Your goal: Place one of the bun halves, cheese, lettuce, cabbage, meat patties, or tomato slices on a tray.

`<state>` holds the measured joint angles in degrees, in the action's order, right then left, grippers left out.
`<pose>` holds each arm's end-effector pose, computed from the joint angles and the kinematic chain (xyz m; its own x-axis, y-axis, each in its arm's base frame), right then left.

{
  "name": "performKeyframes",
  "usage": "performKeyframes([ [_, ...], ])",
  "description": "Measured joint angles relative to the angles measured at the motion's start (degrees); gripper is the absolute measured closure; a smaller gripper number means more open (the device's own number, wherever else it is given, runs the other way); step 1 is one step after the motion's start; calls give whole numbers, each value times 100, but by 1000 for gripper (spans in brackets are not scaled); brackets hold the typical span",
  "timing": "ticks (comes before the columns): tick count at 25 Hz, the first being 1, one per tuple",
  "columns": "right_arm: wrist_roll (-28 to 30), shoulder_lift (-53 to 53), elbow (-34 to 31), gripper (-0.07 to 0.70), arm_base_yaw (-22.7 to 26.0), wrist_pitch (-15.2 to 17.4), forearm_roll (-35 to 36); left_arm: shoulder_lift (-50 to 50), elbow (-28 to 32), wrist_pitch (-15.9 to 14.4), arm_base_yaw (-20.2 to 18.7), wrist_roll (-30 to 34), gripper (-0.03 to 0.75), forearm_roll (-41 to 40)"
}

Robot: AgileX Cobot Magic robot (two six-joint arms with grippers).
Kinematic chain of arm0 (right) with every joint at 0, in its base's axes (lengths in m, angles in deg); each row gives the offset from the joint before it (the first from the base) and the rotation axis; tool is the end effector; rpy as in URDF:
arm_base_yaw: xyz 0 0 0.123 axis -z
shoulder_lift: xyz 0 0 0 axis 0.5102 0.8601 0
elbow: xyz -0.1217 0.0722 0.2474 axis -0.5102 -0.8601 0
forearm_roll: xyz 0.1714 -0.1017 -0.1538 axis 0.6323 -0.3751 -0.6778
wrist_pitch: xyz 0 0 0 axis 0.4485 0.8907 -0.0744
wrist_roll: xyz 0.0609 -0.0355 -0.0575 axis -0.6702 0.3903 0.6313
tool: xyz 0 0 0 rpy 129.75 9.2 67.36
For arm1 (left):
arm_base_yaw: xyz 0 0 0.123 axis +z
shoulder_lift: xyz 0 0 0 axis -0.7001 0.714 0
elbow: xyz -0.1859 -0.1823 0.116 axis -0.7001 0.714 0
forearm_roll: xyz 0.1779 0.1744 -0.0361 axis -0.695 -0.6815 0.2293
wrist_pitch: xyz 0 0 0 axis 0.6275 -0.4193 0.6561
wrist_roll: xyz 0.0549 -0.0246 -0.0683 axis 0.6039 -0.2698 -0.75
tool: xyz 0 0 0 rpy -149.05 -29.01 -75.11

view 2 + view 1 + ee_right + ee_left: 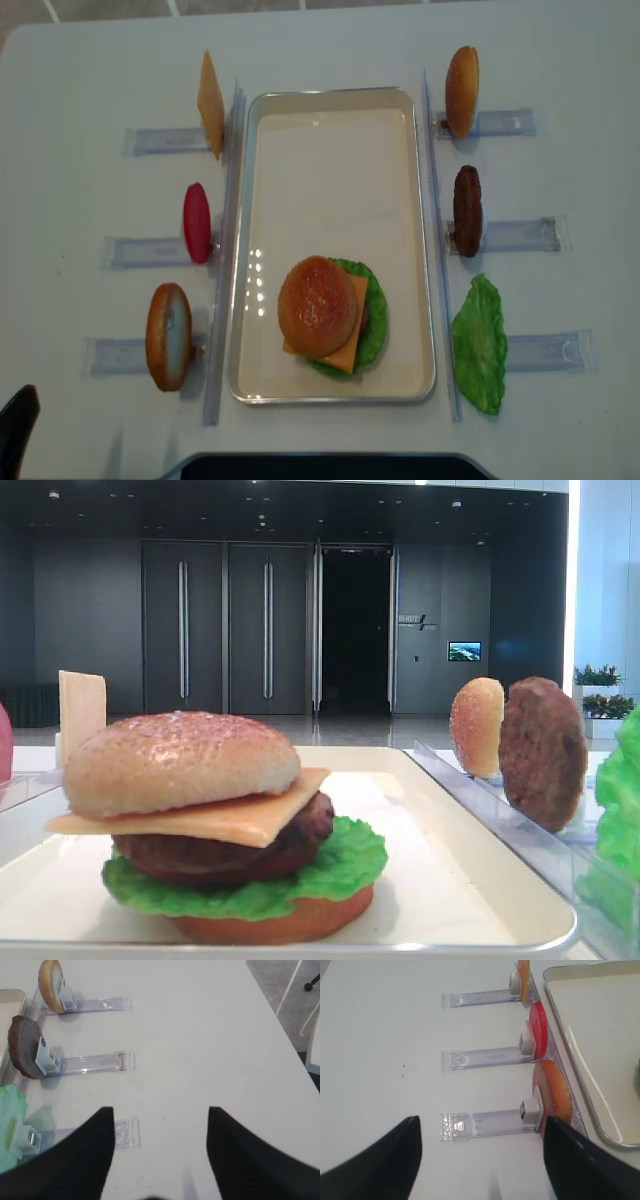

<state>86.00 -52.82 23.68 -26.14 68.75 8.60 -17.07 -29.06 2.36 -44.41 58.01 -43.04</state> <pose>-0.0086 0.0047 0.2703 -0.5194 0.0199 -0.8543 0.0303 0.9995 0.0048 -0.0061 0.0009 0.2655 -0.5099 0.0671 -0.8576 0.0251 0.9977 0.0632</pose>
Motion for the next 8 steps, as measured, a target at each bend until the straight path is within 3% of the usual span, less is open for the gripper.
performKeyframes([
  [8, 0, 0, 0, 213, 0, 0, 0, 0, 0, 0, 0, 0, 139, 0],
])
